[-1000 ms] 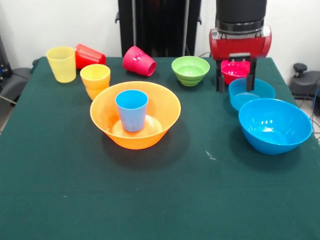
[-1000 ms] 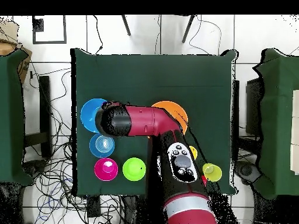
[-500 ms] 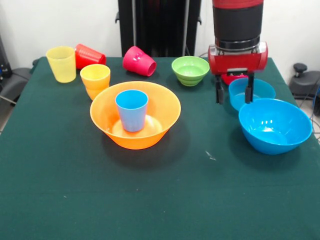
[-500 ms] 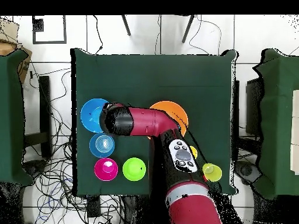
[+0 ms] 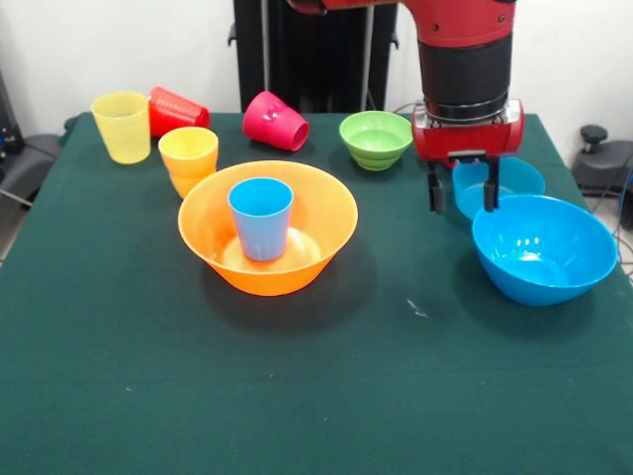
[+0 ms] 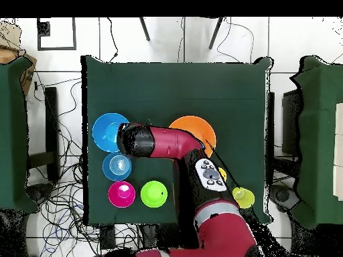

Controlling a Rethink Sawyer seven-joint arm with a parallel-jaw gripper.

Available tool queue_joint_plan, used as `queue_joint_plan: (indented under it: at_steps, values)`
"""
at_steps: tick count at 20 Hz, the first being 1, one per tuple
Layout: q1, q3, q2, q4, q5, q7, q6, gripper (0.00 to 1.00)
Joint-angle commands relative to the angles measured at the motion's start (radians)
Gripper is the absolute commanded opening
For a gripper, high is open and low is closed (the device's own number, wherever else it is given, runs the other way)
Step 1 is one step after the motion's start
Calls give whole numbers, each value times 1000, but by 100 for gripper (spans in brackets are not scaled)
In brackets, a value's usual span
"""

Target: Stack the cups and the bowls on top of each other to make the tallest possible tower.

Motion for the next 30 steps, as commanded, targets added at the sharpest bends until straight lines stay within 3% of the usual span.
queue_joint_plan:
  at_steps: [1,13,21,30]
  values:
    - [-69,146,46,60,54,130,-68,100]
    - [-74,157,47,62,35,134,-88,100]
    - [-3,53,12,36,19,144,-16,100]
    - [7,44,52,13,16,131,-34,100]
